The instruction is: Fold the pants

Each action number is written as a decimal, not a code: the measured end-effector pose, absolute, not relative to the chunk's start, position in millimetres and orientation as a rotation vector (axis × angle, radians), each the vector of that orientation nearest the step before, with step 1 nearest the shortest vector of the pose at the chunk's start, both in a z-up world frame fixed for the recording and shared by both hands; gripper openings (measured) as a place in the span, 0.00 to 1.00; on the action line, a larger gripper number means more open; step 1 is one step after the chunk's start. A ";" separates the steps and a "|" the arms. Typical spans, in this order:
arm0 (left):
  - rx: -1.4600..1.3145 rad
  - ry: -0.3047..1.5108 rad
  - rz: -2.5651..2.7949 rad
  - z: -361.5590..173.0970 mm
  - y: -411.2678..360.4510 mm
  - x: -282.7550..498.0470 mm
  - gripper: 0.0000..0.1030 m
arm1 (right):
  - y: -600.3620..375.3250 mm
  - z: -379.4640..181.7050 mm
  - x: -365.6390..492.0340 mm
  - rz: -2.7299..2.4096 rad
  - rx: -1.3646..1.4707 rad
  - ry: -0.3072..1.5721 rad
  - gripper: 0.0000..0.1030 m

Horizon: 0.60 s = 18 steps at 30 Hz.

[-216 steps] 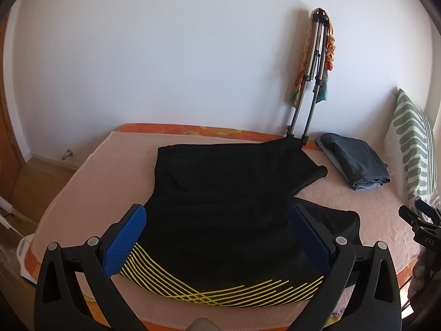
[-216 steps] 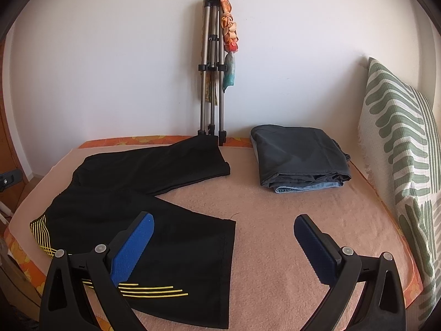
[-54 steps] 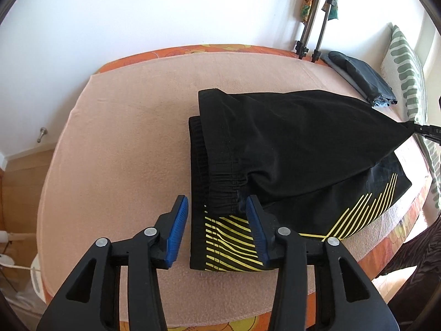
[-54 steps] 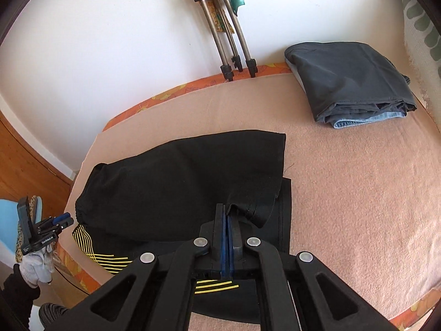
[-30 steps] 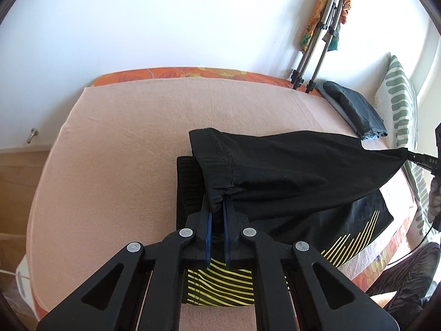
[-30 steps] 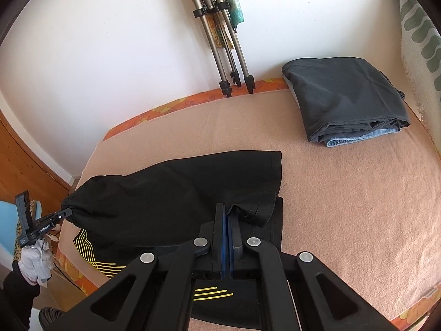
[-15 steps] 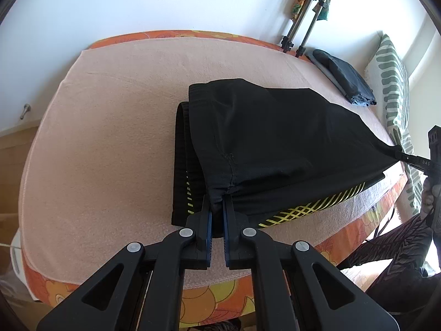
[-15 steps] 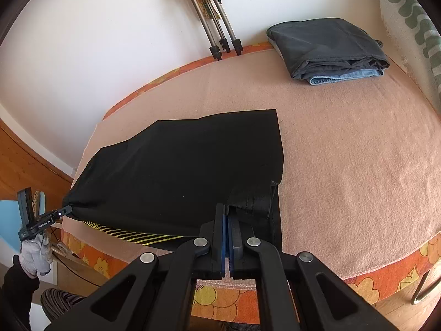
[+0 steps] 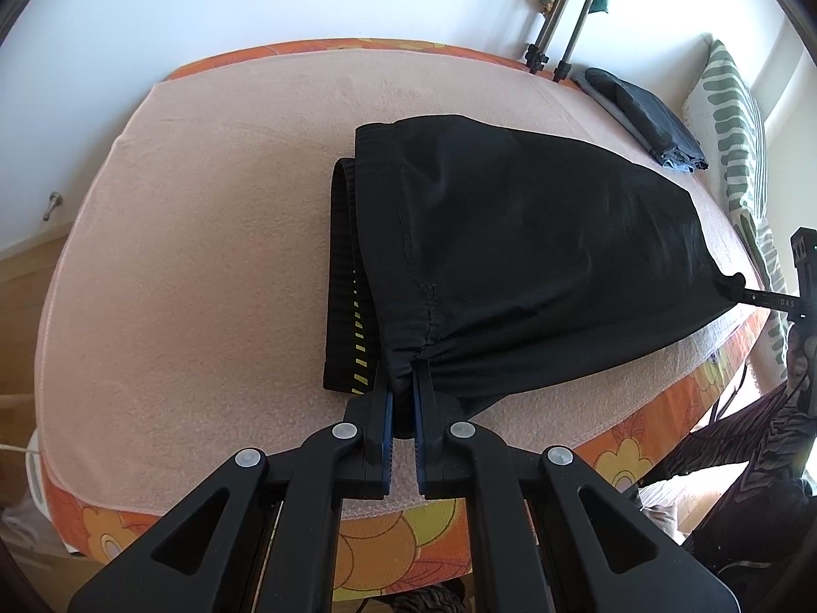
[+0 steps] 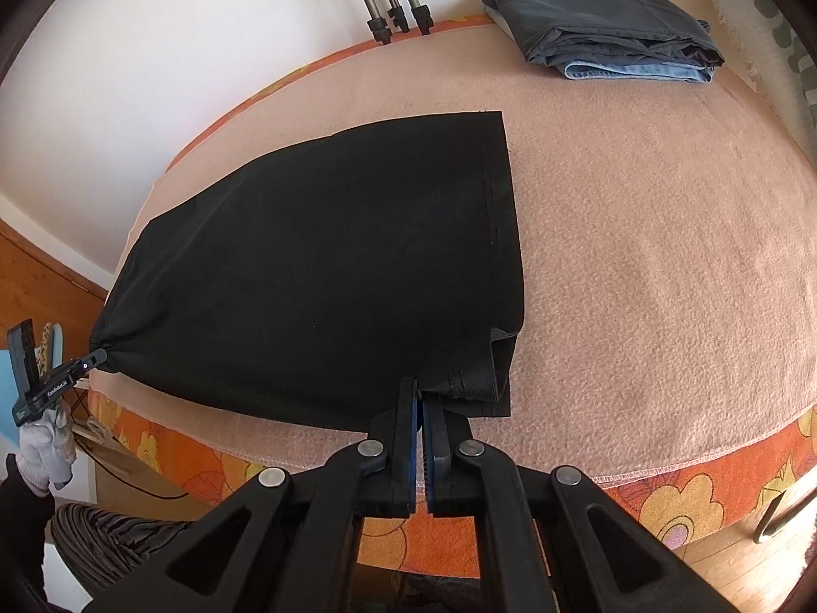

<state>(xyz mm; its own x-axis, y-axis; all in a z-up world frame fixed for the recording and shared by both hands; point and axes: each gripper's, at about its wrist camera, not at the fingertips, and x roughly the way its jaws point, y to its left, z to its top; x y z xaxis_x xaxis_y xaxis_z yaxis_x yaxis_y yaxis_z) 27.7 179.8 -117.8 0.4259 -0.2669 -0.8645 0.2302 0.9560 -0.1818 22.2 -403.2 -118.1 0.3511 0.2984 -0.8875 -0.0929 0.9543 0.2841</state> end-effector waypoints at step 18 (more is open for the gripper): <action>-0.134 0.993 -0.258 -87.0 225.0 62.5 0.13 | -269.2 0.7 80.6 0.659 -0.111 1.014 0.51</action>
